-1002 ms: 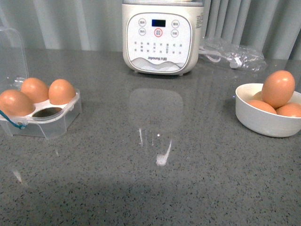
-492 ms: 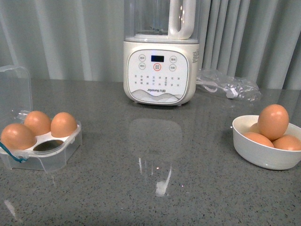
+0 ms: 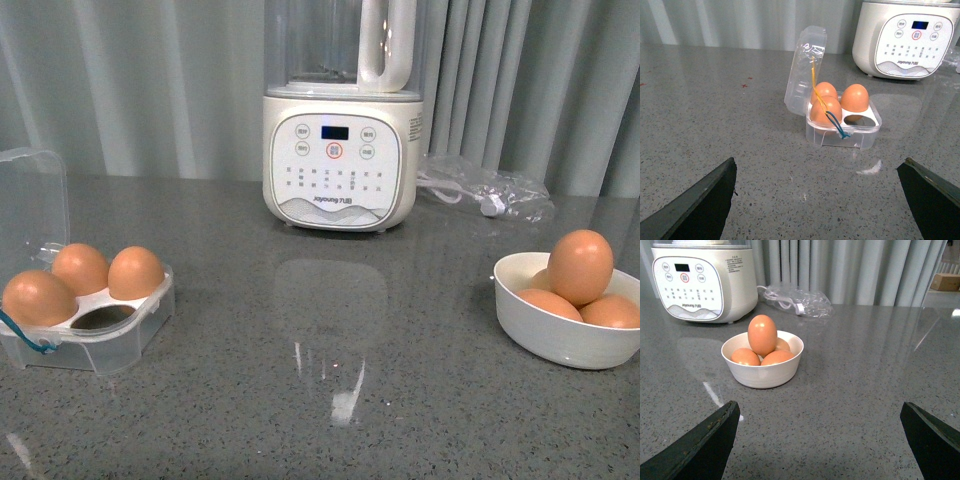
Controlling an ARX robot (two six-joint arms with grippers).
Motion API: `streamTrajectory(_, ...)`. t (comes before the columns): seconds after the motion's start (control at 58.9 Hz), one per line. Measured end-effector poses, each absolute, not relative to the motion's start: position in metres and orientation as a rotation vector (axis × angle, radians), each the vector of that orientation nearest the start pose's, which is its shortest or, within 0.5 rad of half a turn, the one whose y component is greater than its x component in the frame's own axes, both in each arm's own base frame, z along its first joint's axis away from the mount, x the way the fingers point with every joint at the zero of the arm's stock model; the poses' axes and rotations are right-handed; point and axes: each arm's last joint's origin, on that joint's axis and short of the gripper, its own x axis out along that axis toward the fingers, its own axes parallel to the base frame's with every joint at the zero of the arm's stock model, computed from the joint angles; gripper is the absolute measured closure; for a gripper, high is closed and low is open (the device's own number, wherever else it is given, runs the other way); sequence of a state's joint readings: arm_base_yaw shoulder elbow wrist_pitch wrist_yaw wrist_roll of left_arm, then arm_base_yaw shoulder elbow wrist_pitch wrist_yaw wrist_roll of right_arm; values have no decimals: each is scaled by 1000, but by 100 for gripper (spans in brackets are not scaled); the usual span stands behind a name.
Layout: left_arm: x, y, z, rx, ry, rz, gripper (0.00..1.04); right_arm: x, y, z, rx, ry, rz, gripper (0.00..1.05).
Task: Put egg into box
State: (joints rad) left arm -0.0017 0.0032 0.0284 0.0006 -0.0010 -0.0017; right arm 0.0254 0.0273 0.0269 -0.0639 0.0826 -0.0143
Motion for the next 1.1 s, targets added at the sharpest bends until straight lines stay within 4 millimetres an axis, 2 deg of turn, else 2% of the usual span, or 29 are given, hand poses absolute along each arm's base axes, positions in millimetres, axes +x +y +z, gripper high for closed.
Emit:
streamTrajectory(0.119, 96, 0, 173, -2, -26, -1, 7, 101, 0, 170, -39, 135, -121, 7)
streamTrajectory(0.289, 96, 0, 173, -2, -26, 0, 7, 113, -4, 193, -41, 51, -97, 7)
streamTrajectory(0.391, 96, 0, 173, -2, -26, -1, 7, 129, -10, 209, -41, 5, -98, 7)
streamTrajectory(0.475, 96, 0, 173, -2, -26, -1, 7, 148, -14, 223, -36, -18, -88, 7)
streamTrajectory(0.577, 96, 0, 173, -2, -26, -1, 7, 180, -16, 239, -30, -13, -60, 7)
streamTrajectory(0.696, 96, 0, 173, -2, -26, 0, 7, 223, -15, 250, -1, 57, -32, 7)
streamTrajectory(0.747, 96, 0, 173, -2, -26, -1, 7, 249, -11, 253, 18, 115, -5, 7)
streamTrajectory(0.832, 96, 0, 173, -2, -26, -1, 7, 280, -2, 255, 48, 198, 25, 7)
streamTrajectory(0.985, 96, 0, 173, -2, -26, -1, 7, 304, 17, 253, 62, 291, 103, 7)
streamTrajectory(1.104, 96, 0, 173, -2, -26, -1, 7, 311, 23, 245, 61, 353, 129, 7)
